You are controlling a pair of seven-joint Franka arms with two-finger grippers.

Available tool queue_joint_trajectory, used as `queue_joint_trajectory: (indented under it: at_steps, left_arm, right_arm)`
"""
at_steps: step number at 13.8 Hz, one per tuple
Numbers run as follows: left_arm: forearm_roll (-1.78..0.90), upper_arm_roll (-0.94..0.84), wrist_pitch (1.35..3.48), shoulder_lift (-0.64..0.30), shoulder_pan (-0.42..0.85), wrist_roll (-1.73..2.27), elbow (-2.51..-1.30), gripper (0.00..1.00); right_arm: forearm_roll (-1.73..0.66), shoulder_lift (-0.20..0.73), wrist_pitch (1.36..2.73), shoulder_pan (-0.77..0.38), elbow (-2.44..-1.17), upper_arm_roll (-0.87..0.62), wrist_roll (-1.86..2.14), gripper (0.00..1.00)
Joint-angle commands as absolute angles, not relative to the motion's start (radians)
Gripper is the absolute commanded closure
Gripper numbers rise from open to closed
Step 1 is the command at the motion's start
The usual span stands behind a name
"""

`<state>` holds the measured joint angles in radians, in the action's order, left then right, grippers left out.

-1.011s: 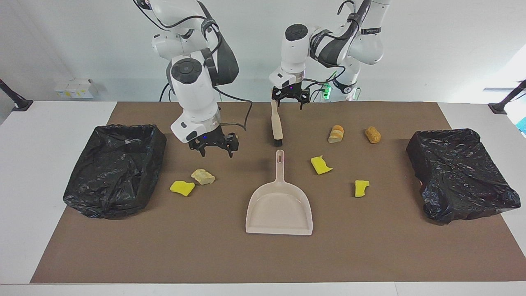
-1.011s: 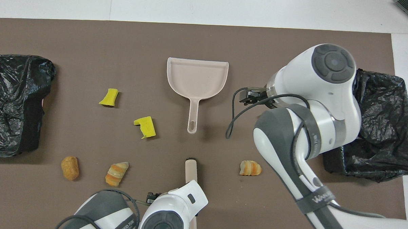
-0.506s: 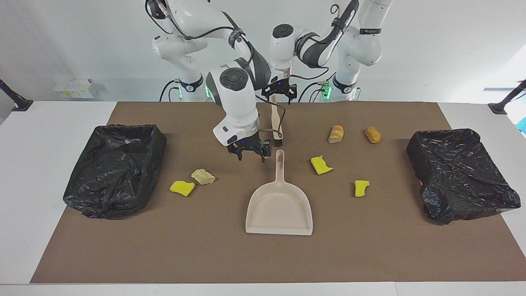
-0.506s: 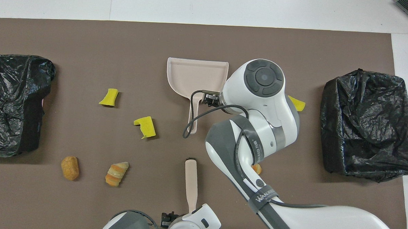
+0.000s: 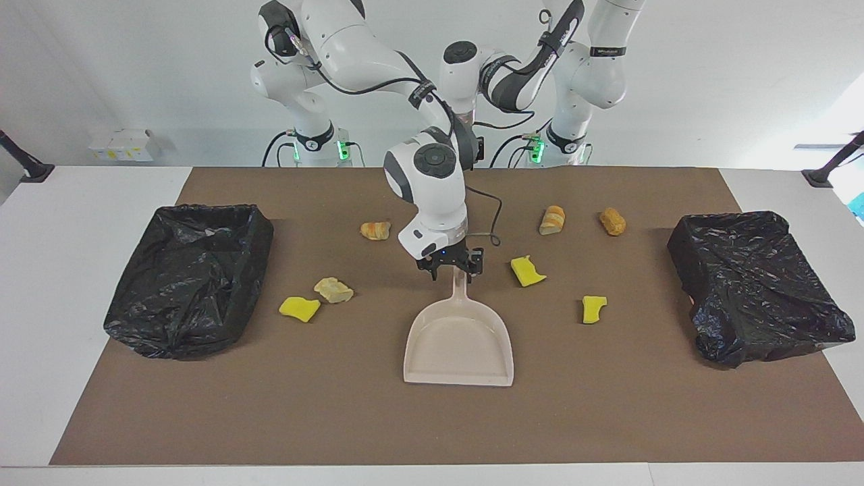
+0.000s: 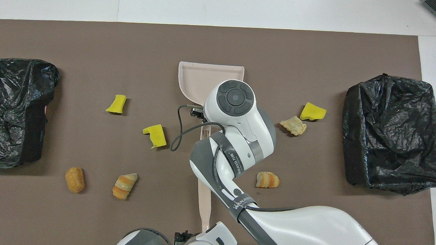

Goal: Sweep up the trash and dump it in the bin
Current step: 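Reach the right gripper to the beige dustpan handle and grasp it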

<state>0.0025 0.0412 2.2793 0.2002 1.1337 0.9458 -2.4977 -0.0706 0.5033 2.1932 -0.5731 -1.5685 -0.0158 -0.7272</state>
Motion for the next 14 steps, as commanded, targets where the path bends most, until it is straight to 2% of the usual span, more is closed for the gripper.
queue_joint_trajectory:
  at_steps: [1,7,10,11,14]
  left_arm:
    - [-0.003,0.057,2.309,0.207,1.176,0.976,-2.533,0.06]
    - [-0.015,0.057,2.329,0.206,1.175,0.992,-2.540,0.10]
    - [-0.043,0.057,2.327,0.206,1.175,0.989,-2.542,0.10]
    - [-0.046,0.057,2.327,0.206,1.174,0.989,-2.542,0.11]
    - [-0.054,0.057,2.330,0.201,1.172,0.988,-2.542,0.14]
  right_arm:
    - [-0.057,0.505,2.186,-0.583,-1.565,-0.014,-0.755,0.20]
    - [-0.048,0.483,2.172,-0.588,-1.614,-0.014,-0.741,0.40]
    - [-0.011,0.483,2.143,-0.588,-1.606,-0.012,-0.735,0.77]
    - [0.011,0.485,2.140,-0.588,-1.602,-0.014,-0.733,0.98]
    - [0.017,0.480,2.138,-0.580,-1.595,-0.014,-0.674,1.00]
